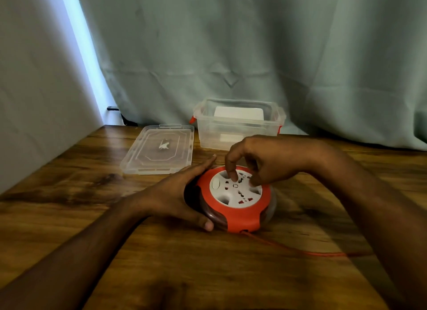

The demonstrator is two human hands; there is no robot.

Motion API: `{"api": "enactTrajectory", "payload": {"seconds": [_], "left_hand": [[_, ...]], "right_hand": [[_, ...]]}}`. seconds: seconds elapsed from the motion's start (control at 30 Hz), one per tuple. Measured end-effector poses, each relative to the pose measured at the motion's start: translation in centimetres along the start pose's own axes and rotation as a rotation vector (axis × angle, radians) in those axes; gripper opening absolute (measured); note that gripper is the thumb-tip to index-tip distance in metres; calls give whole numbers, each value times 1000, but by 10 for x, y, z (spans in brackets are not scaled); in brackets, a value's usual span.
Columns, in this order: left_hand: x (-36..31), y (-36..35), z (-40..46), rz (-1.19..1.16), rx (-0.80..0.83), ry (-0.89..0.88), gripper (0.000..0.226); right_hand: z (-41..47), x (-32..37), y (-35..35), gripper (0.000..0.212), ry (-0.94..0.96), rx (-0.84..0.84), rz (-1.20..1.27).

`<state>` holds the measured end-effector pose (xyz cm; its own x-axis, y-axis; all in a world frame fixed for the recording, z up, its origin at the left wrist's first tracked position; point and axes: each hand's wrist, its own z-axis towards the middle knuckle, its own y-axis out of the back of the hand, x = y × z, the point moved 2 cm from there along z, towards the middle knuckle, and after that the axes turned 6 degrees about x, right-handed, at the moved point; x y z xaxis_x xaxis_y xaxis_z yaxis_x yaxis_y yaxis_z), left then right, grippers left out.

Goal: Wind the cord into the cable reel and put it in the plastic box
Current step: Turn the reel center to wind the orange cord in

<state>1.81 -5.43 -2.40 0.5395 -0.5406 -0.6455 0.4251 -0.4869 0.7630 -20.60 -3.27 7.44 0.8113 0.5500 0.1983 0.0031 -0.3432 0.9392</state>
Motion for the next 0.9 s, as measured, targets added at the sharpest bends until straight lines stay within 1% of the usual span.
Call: {"api": "enactTrajectory", "payload": {"seconds": [0.07, 0.17, 0.27, 0.5, 0.6, 0.73, 0.9], "left_hand": [[1, 0, 1, 1, 5, -4, 137], [2, 0, 2, 7, 11, -10, 141], [2, 0, 1, 4, 19, 2, 138], [1, 1, 0, -6, 20, -7, 136], [2, 1, 0, 2, 18, 9, 134], [2, 1, 1, 8, 10, 13, 134], [3, 0, 1, 21, 21, 15, 136]], "right_hand": [[1, 0, -4, 46, 13, 73, 32], [4, 1, -8, 58, 25, 116, 37], [5, 2, -11, 60, 27, 146, 42], [5, 9, -13, 64, 18, 147, 54], [3, 9, -12, 67, 17, 139, 11], [3, 7, -10, 61, -20, 114, -6], [11, 2, -11, 66, -95, -13, -145]]}}
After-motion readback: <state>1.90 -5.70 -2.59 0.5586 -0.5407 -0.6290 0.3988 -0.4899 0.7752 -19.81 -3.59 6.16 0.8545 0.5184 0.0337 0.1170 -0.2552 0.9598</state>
